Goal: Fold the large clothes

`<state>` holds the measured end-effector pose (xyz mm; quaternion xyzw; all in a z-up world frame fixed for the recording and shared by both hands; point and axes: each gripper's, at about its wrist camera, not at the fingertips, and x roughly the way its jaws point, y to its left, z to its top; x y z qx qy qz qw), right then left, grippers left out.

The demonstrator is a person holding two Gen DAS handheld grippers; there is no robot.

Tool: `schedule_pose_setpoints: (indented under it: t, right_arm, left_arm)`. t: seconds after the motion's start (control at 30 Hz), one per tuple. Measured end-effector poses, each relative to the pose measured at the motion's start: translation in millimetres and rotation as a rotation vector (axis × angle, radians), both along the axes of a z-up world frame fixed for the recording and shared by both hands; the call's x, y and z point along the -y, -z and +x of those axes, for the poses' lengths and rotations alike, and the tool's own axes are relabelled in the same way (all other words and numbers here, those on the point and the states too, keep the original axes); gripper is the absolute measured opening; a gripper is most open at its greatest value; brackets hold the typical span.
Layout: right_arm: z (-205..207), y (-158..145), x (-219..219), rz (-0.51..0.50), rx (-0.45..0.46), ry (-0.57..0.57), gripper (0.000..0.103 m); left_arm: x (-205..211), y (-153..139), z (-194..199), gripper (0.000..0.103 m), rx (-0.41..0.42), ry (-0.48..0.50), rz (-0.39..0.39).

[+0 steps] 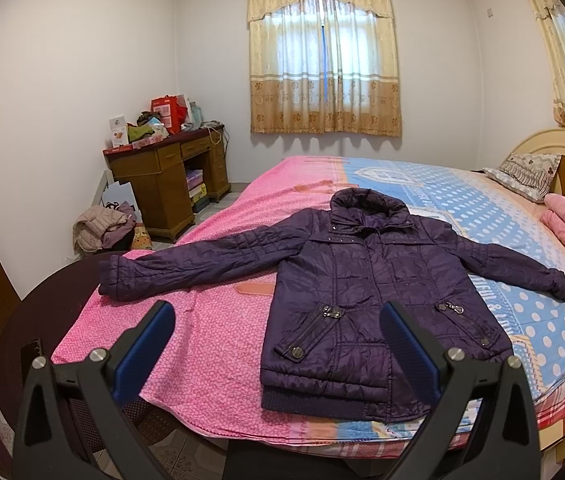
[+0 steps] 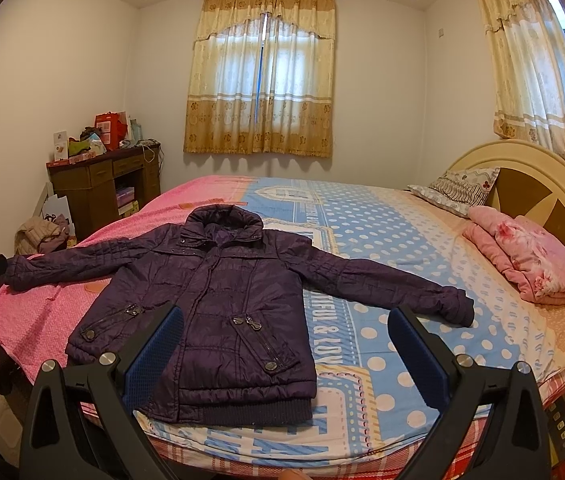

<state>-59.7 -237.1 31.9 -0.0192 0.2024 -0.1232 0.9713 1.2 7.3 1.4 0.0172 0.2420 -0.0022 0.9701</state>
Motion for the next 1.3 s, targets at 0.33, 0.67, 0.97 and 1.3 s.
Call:
schedule_pose_setpoints:
  t: [0.33,0.67,0.97,1.3]
  right_arm:
    - [0.0,0.2,0.0,0.0,0.0,0.0,0.102]
    - [0.5,1.9,0.2,0.005,-0.004,-0.003,0.102]
    - [18.8,33.0,57.7,0.226,0.093,-0.01,0.102]
    - [75.5,127.4,195.3,0.407,-0.158,0.242,0.102]
  left_arm:
    - [0.0,0.1,0.3,0.103,-0.001,0.001,0.0]
    - [-2.2,7.5,1.2,0.103,-0.006,0.002,0.004]
    - [1.0,31.8,24.8,0.103,-0.062,0.026,-0.011]
    - [33.1,72.8,104.5,0.103,-0.161,0.047,0.018]
